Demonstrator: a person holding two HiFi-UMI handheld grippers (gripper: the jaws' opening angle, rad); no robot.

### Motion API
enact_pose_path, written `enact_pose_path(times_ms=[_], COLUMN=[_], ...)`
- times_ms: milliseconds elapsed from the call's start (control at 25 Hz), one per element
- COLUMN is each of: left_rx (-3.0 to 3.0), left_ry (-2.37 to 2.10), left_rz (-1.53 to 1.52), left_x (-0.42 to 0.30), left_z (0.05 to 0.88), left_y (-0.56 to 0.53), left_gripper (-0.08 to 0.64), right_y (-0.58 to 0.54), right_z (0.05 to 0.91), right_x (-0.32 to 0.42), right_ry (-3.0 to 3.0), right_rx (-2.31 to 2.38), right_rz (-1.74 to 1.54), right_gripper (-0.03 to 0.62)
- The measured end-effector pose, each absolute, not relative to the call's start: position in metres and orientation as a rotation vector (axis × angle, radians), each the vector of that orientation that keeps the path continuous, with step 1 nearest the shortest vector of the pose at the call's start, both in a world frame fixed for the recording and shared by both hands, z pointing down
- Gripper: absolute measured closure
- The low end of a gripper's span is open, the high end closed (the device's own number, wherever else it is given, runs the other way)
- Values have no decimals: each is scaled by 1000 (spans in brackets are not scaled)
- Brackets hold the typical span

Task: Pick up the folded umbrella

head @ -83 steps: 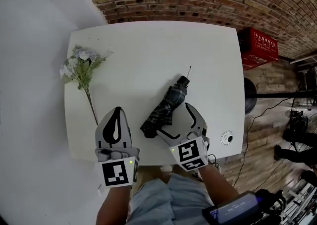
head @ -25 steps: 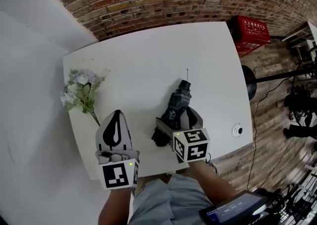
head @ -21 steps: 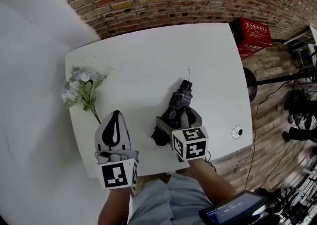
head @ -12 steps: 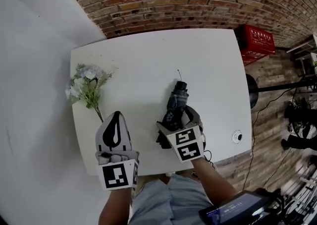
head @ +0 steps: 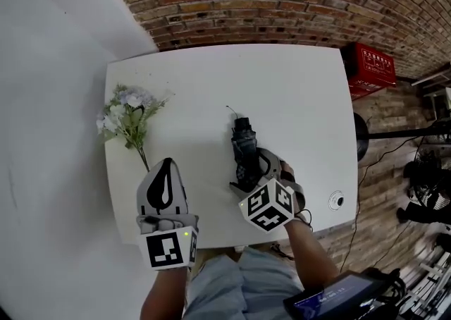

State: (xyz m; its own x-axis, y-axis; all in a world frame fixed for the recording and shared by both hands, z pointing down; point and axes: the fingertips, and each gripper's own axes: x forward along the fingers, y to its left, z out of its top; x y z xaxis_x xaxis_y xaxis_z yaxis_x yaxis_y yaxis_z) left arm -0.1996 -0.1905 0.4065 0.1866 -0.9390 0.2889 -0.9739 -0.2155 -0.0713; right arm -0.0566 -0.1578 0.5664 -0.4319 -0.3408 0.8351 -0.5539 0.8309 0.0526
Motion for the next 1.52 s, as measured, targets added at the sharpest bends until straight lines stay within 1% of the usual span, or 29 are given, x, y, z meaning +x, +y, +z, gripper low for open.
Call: enact_pose_path(times_ms=[80, 160, 320, 440, 960, 1240, 1520], left_rx=[2311, 2306, 2303, 2297, 2309, 2296, 2293], left_ry=[-1887, -1892, -1894, -1895, -1883, -1868, -1852], left_rz=[407, 404, 404, 407, 407, 413, 411], left_x=[-201, -202, -202, -203, -201, -207, -209], left_z=[407, 407, 408, 410, 409, 420, 426], left_y=[-190, -189, -188, -188, -189, -192, -198], left_gripper=[554, 554, 554, 554, 554, 554, 554], right_y=[-152, -152, -157, -164, -158, -157, -156], right_z=[568, 566, 559, 557, 569, 579, 581], right_x=[-61, -65, -64, -51, -57, -59, -59], right_ry=[-2063, -2103, -2198, -2164, -2098, -2047, -1989], right_rx=[582, 592, 796, 956, 982, 985, 1001], right_rz=[229, 279, 648, 753, 826, 792, 697], right_gripper=[135, 128, 82, 87, 133, 137, 185])
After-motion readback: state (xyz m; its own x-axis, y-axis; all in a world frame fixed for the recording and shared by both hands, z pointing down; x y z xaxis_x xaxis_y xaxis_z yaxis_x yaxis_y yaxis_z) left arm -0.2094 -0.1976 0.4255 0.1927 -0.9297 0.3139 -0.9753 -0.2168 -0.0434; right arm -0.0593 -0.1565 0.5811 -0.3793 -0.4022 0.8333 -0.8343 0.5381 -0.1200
